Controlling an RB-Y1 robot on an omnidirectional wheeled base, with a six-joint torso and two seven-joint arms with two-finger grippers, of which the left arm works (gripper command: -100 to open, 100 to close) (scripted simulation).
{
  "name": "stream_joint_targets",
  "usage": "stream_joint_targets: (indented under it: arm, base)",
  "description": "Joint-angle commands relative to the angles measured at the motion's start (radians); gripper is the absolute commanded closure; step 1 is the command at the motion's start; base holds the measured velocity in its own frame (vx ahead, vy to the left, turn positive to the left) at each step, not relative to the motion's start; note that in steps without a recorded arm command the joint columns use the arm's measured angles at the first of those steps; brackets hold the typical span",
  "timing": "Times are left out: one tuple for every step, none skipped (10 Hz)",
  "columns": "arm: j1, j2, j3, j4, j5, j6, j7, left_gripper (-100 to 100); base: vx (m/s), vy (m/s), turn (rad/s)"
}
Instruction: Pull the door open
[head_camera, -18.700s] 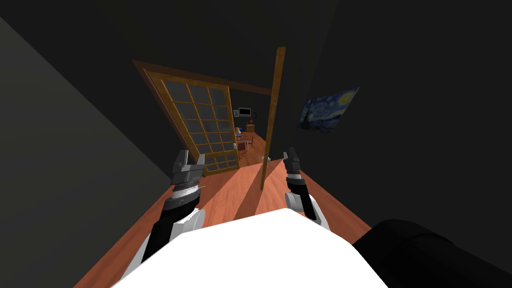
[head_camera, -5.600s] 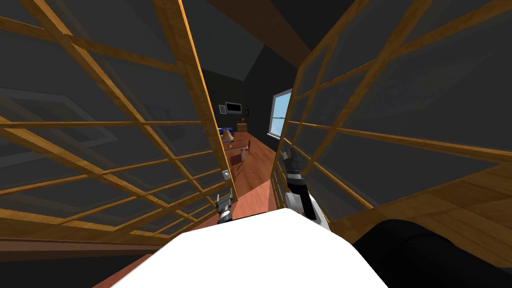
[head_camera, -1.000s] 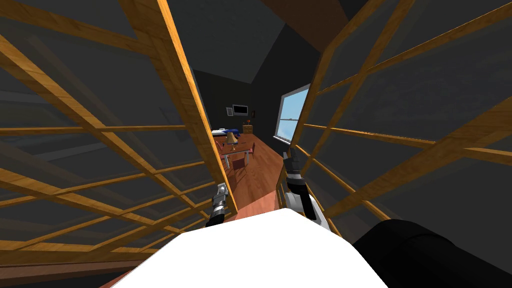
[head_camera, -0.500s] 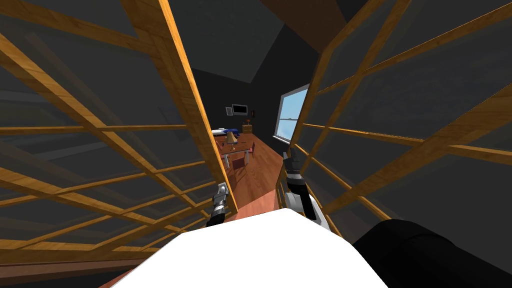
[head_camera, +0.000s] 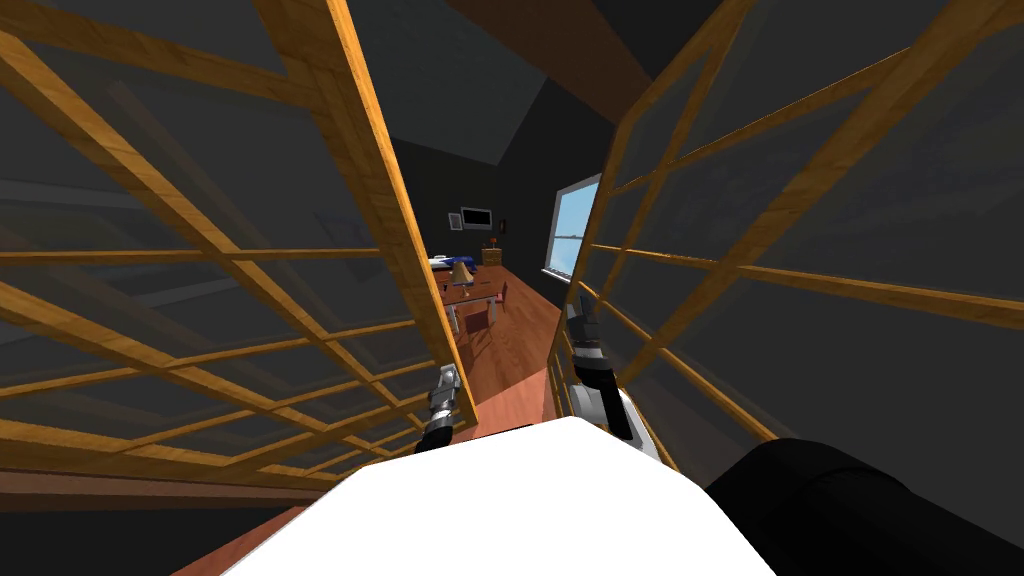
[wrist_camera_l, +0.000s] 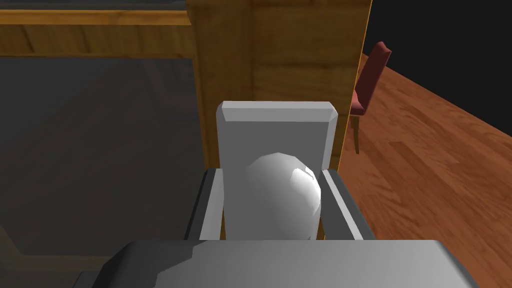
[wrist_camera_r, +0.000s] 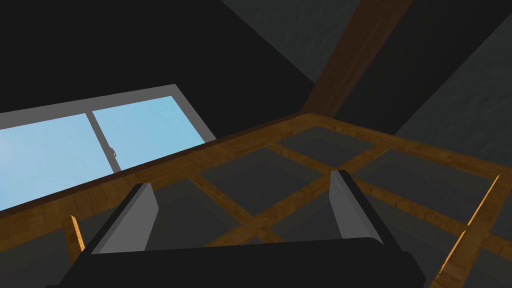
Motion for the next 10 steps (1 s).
stream_joint_targets:
  arm:
    - [-0.006,0.010,0.008,0.016,0.000,-0.019,0.010,100]
    - [-0.007,0.011,0.006,0.016,-0.001,-0.020,0.011,100]
    - [-0.008,0.012,0.005,0.017,-0.003,-0.021,0.012,100]
    - [-0.010,0.012,0.003,0.018,-0.005,-0.022,0.014,100]
    - [-0.011,0.013,0.001,0.019,-0.006,-0.022,0.015,100]
    - [-0.012,0.014,-0.001,0.020,-0.009,-0.023,0.017,100]
    - [-0.013,0.015,-0.002,0.021,-0.010,-0.023,0.018,100]
    - [-0.015,0.016,-0.005,0.022,-0.011,-0.024,0.021,100]
    - [-0.016,0.017,-0.006,0.022,-0.012,-0.025,0.022,100]
    - [-0.017,0.017,-0.008,0.023,-0.013,-0.025,0.024,100]
  base:
    - [-0.224,0.038,-0.031]
    - [-0.228,0.049,-0.020]
    - [-0.219,0.025,-0.015]
    - [-0.235,0.006,-0.017]
    - [-0.210,0.009,-0.024]
    - [-0.229,0.017,-0.033]
    - [-0.246,0.026,-0.030]
    - [-0.257,0.028,-0.025]
    - [-0.220,0.006,-0.022]
    - [-0.185,-0.001,-0.016]
